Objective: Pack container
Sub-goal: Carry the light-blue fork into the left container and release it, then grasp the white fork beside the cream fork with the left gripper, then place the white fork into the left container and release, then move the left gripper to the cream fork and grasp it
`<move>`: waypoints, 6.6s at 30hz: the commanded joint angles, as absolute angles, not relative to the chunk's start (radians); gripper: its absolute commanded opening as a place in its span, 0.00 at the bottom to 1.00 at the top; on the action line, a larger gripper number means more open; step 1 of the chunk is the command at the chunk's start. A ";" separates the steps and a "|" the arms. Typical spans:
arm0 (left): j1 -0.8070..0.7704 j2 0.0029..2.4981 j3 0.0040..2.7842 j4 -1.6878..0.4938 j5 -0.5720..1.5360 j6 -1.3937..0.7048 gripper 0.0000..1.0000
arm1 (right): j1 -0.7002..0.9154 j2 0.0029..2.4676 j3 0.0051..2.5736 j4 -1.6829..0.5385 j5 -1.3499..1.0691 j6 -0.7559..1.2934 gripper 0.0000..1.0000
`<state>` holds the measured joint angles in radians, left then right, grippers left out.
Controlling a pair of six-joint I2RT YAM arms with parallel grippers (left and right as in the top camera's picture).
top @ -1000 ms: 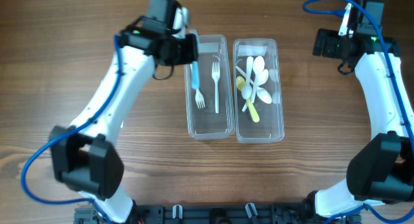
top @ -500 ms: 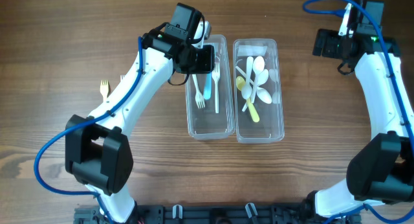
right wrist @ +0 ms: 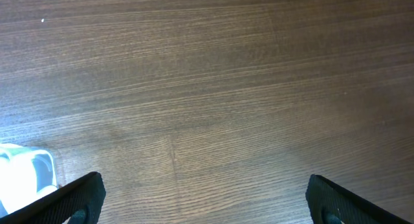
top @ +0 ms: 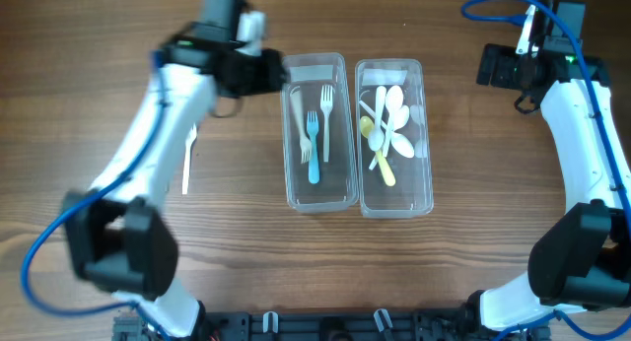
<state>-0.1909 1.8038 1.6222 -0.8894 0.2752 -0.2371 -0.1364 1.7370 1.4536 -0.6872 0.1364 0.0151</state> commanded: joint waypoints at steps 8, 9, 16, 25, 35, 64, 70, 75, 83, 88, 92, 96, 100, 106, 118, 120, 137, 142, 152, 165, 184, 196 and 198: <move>0.021 1.653 1.622 -1.131 0.118 -0.175 0.52 | -0.132 1.715 1.472 -0.684 0.150 0.026 1.00; 0.019 1.661 1.619 -1.148 0.118 -0.159 0.50 | -0.132 1.715 1.472 -0.685 0.150 0.026 1.00; 0.002 1.709 1.517 -1.180 -0.038 -0.152 0.48 | -0.132 1.715 1.472 -0.685 0.150 0.026 1.00; 0.007 1.766 1.308 -0.963 -0.047 -0.106 0.49 | -0.132 1.715 1.472 -0.685 0.150 0.026 1.00; 0.034 1.815 1.198 -0.791 -0.051 -0.026 0.49 | -0.132 1.715 1.472 -0.685 0.150 0.026 1.00; 0.090 1.985 1.197 -0.702 -0.043 -0.003 0.04 | -0.132 1.715 1.472 -0.685 0.150 0.026 1.00; 0.090 1.984 1.208 -0.699 -0.044 -0.003 0.04 | -0.132 1.715 1.472 -0.684 0.150 0.026 1.00; 0.090 1.954 1.334 -0.728 -0.043 -0.004 0.04 | -0.132 1.715 1.472 -0.685 0.150 0.026 1.00; 0.070 1.853 1.678 -0.860 0.136 -0.020 0.04 | -0.132 1.715 1.472 -0.685 0.150 0.026 1.00; 0.017 1.792 1.734 -0.838 0.255 -0.192 0.04 | -0.132 1.715 1.472 -0.685 0.150 0.026 1.00; -0.043 1.786 1.734 -0.859 0.353 -0.311 0.04 | -0.132 1.715 1.472 -0.685 0.150 0.026 1.00; -0.131 1.795 1.734 -0.896 0.359 -0.331 0.04 | -0.132 1.715 1.472 -0.685 0.150 0.026 1.00; -0.227 1.816 1.734 -0.923 0.359 -0.331 0.04 | -0.132 1.715 1.472 -0.685 0.150 0.026 1.00; -0.356 1.867 1.734 -0.947 0.339 -0.349 0.04 | -0.132 1.715 1.472 -0.685 0.150 0.027 1.00; -0.435 1.959 1.734 -0.971 0.318 -0.349 0.04 | -0.132 1.715 1.472 -0.685 0.150 0.026 1.00; -0.435 1.960 1.734 -0.974 0.318 -0.349 0.07 | -0.132 1.715 1.472 -0.685 0.150 0.026 1.00; -0.310 1.877 1.734 -1.000 0.192 -0.329 0.55 | -0.132 1.715 1.472 -0.685 0.150 0.026 1.00; -0.112 1.764 1.734 -1.133 0.033 -0.212 0.76 | -0.132 1.715 1.472 -0.685 0.150 0.026 1.00; 0.157 1.736 1.734 -1.295 -0.002 -0.055 0.61 | -0.132 1.715 1.472 -0.685 0.150 0.026 1.00; 0.175 1.803 1.584 -1.178 -0.078 0.031 0.54 | -0.132 1.715 1.472 -0.684 0.150 0.026 1.00; 0.213 1.842 1.224 -0.814 -0.046 0.072 0.53 | -0.132 1.715 1.472 -0.685 0.150 0.026 1.00; 0.339 1.876 1.181 -0.706 0.090 0.162 0.59 | -0.132 1.715 1.472 -0.685 0.150 0.026 1.00; 0.337 1.885 1.181 -0.702 0.099 0.161 0.57 | -0.132 1.715 1.472 -0.685 0.150 0.026 1.00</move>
